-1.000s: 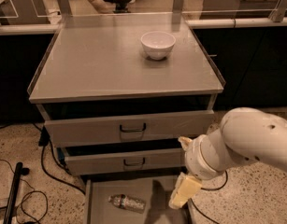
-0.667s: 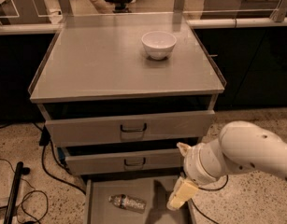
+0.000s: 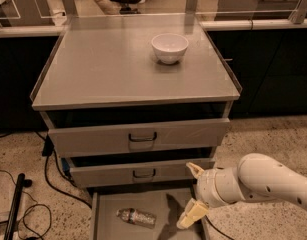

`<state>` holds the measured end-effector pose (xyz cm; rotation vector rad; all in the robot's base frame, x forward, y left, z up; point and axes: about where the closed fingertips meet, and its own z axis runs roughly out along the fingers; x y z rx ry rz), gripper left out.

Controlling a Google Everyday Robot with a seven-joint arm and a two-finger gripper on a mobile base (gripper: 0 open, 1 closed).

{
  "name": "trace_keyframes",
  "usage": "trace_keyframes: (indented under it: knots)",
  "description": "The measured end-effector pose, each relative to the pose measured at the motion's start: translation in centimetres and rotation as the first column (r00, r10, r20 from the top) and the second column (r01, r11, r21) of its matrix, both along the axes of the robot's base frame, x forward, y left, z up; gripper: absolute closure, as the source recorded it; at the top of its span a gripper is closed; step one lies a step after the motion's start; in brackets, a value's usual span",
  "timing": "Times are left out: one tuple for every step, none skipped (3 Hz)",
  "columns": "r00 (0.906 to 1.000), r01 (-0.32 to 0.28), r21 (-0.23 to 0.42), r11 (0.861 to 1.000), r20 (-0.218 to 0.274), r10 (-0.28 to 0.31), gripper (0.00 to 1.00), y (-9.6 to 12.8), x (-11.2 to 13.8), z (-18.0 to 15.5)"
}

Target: Pick water bottle from bottom drawer and place on counter

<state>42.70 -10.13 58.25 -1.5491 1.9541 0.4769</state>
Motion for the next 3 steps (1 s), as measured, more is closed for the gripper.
trace_keyframes:
  knots:
    - [1.0, -0.004, -0.015, 1.0, -0.005, 0.004, 0.0, 0.5, -0.1, -0.6]
    - [0.9984, -0.007, -0.016, 1.0, -0.057, 0.006, 0.0, 2.2, 0.0, -4.9]
    - [0.9944, -0.003, 0.002, 1.0, -0.106, 0.003, 0.0, 3.3, 0.5, -10.1]
